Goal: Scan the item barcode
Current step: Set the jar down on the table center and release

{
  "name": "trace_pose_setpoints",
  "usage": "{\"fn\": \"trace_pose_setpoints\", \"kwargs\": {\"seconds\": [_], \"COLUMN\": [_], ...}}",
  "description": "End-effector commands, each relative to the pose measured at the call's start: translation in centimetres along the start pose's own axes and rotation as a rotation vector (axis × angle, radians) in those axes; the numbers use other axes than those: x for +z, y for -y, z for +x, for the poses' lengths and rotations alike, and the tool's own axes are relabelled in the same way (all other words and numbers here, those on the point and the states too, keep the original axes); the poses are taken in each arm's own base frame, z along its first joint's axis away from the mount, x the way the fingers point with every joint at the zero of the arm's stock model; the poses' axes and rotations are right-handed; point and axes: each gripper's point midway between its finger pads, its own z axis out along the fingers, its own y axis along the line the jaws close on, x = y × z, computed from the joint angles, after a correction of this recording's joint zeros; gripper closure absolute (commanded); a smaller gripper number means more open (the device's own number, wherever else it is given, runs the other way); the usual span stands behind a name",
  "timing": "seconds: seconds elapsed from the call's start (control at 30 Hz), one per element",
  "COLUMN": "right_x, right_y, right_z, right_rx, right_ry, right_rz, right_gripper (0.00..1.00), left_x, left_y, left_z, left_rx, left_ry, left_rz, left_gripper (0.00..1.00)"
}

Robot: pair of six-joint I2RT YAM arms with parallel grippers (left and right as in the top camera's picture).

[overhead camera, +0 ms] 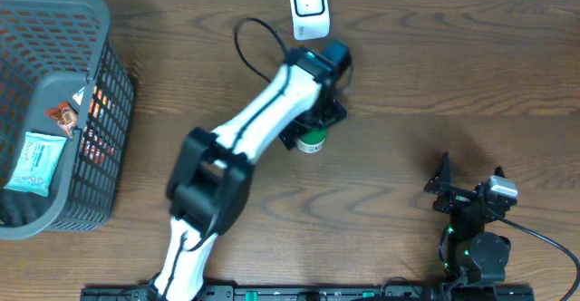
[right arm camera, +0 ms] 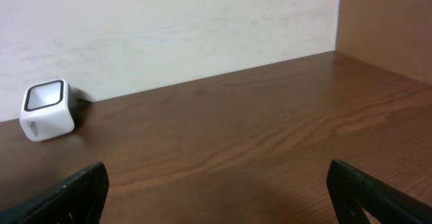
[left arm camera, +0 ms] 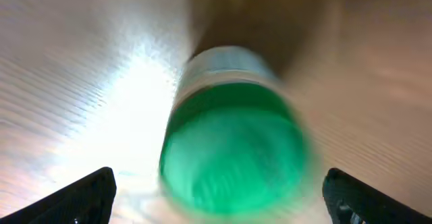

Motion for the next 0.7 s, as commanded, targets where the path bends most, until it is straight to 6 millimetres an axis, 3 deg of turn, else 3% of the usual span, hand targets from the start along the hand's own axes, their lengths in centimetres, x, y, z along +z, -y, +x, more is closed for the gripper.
{"fn": "trace_pose_setpoints", "kwargs": {"seconds": [0.0,0.1,0.17,0.23,0.27,0.4,0.53,0.67], "right_x": [0.0,0.0,0.0,0.0,0.0,0.0,0.0,0.0], "right_y": [0.1,0.1,0.1,0.1,0.1,0.1,0.1,0.1], "right_z": [0.1,0.1,0.1,0.1,0.1,0.1,0.1,0.1], "right_rx": [-0.015,-0.015,-0.015,-0.015,-0.015,-0.015,-0.015,-0.015], "right_ry": [-0.002,-0.002,-0.002,-0.002,-0.002,-0.002,-0.002,-0.002], "right_rz": [0.005,0.005,0.005,0.005,0.005,0.005,0.005,0.005], "right_gripper": [0.01,0.01,0.01,0.01,0.01,0.01,0.01,0.01], "left_x": [-14.3,-22.7,-28.1,-32.3,-34.1,-37.1,-37.1,-36.1], "left_y": [1.9,1.3,-0.7,-4.8,-8.1,-20.6,-32.0,-39.5], "left_z": [-2.6,-3.2,-3.5,-4.9,-6.1,-9.0,-9.8,-9.6], "left_rx": [0.183,0.353,0.458,0.447,0.376,0.033,-0.344,-0.59], "left_ry": [0.235,0.414,0.558,0.719,0.802,0.925,0.914,0.861], "left_rz": [0.312,0.461,0.515,0.477,0.421,0.237,0.085,-0.044], "left_gripper": [0.02,0.02,0.02,0.02,0.02,0.02,0.02,0.02]}}
